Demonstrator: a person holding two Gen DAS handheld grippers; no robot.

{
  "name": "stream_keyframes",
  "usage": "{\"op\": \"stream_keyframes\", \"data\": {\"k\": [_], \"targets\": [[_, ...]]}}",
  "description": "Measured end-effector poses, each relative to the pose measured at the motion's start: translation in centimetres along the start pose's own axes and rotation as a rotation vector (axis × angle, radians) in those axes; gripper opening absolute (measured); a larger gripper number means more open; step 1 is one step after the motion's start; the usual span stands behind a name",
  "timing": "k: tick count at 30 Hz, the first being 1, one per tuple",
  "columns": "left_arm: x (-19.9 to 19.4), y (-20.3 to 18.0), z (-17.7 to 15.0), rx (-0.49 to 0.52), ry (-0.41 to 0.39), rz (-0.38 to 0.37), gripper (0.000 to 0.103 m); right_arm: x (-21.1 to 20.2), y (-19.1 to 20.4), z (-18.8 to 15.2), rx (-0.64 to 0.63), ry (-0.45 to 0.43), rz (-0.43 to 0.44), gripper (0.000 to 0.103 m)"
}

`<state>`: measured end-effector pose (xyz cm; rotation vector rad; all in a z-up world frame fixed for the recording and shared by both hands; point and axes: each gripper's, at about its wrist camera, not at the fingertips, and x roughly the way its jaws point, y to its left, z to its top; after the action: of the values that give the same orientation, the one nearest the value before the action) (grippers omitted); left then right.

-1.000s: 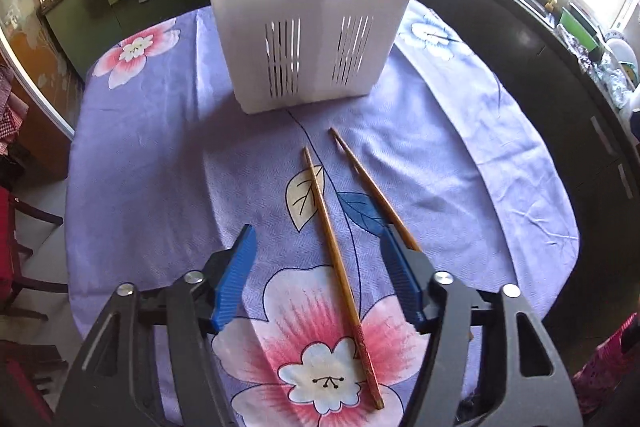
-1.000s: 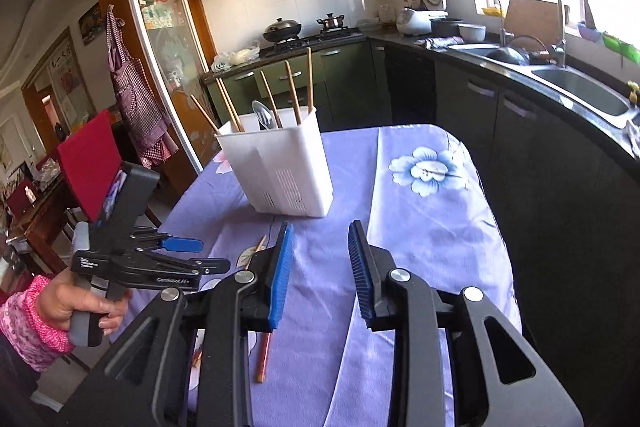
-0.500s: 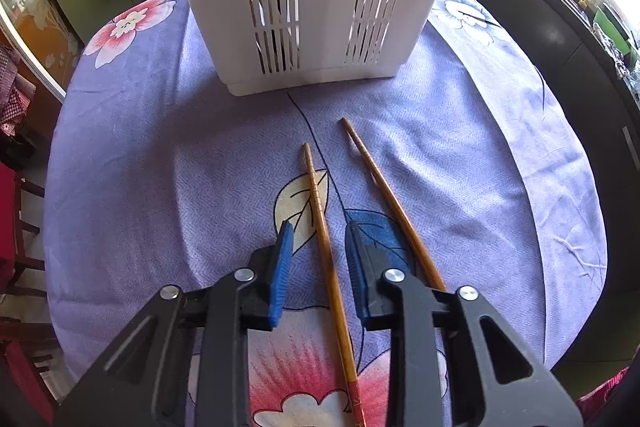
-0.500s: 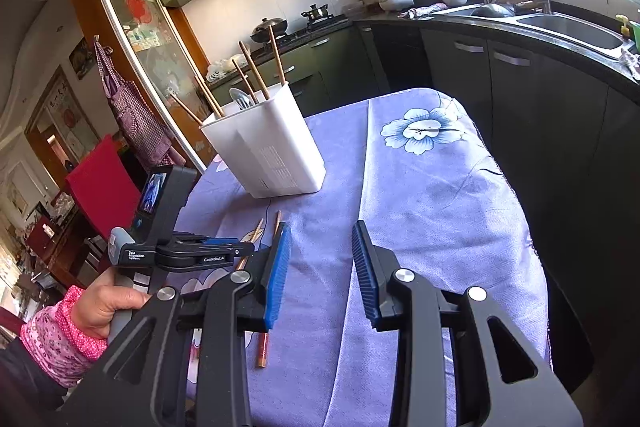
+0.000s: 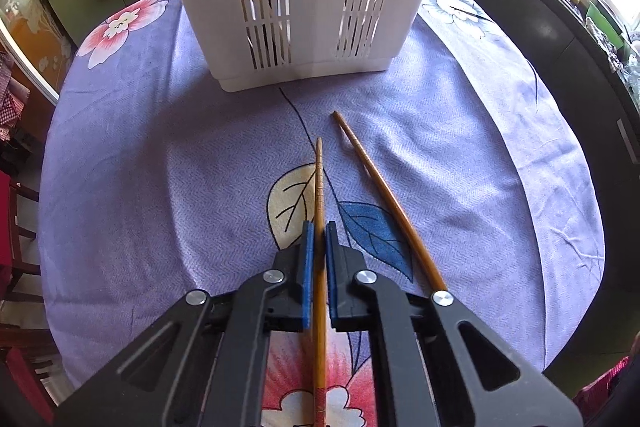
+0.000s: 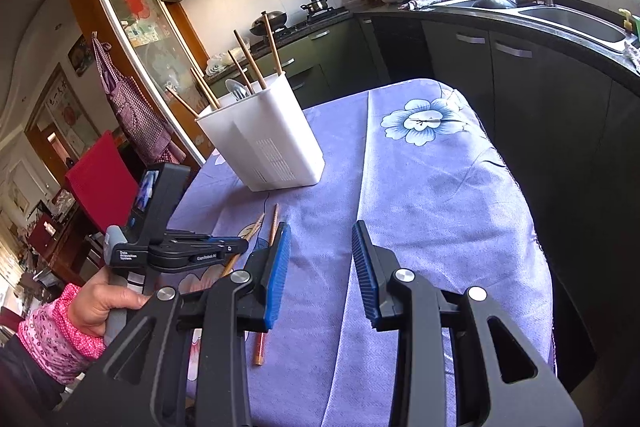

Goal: Organize utensils
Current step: 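Grasp the last wooden chopstick with the left tool and lift it while the right tool grasps the other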

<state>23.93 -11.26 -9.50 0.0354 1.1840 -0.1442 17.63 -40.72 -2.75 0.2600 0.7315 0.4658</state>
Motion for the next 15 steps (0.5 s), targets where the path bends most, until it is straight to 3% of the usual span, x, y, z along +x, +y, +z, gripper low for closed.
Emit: {"op": "stream_keyframes", "data": {"k": [6, 15], "targets": [[-5.0, 2.2, -1.2, -0.006, -0.124, -0.025, 0.006, 4.1, 2.6, 0.5, -0.097, 0.104, -0.040, 0.036], [-11.4, 5.0, -4.3, -0.003, -0.282, -0.011, 0.006, 15.9, 8.4, 0.1, -0.288, 0.318, -0.104, 0.036]]}}
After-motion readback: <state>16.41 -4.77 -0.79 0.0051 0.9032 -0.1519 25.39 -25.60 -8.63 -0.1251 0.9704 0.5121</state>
